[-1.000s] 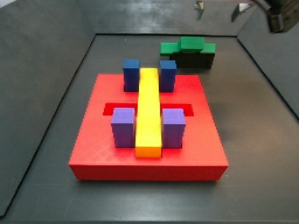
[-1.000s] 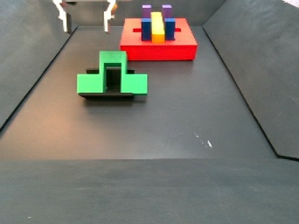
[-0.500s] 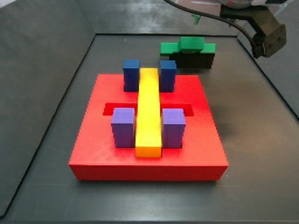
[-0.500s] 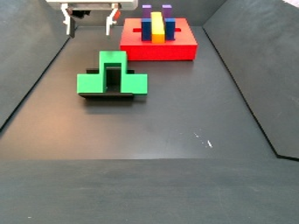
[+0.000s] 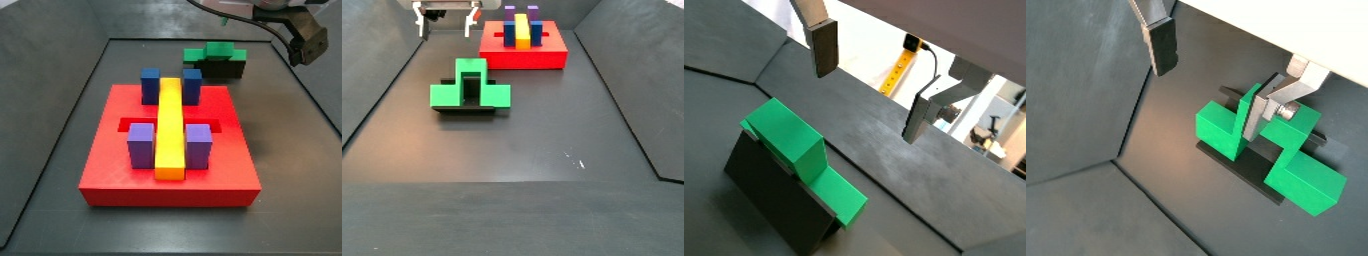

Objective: Pick up the green object. Move up. Place the green object on the fixture. Regrasp the green object. Move to above the board. Insert the green object.
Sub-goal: Regrasp the green object.

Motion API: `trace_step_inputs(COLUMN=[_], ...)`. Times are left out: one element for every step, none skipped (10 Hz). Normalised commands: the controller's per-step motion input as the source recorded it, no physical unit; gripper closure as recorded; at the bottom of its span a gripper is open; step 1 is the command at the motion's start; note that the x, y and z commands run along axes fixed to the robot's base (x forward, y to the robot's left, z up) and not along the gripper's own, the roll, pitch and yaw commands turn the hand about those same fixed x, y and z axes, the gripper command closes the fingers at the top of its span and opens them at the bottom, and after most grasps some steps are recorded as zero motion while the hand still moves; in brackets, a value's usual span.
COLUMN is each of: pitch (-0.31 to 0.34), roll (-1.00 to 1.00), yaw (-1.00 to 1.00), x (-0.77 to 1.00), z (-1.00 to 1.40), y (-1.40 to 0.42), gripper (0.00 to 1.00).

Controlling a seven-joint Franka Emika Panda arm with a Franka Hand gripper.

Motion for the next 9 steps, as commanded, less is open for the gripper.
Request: trace_step_inputs(pitch=[-0.094, -0.080, 0.000, 0.000, 0.000, -0.023, -0.023, -0.077, -0.149], roll=[0.00, -0.01, -0.07, -0.10, -0.15, -0.31, -0.03, 0.00, 0.00], yaw=[0.54, 0.60, 0.53, 0.57, 0.53, 0.17, 0.01, 0.00, 0.00], x=[0.00, 0.00, -0.04, -0.04, -0.10, -0.30, -0.29, -0.34, -0.41], z=[-0.16, -0.15, -0.14, -0.12, -0.08, -0.02, -0.18, -0.29, -0.31], y=[0.00, -0.05, -0.05, -0.05, -0.03, -0.05, -0.05, -0.07, -0.05], gripper=[0.00, 0.00, 0.00, 0.00, 0.00, 0.00, 0.00, 0.00, 0.00])
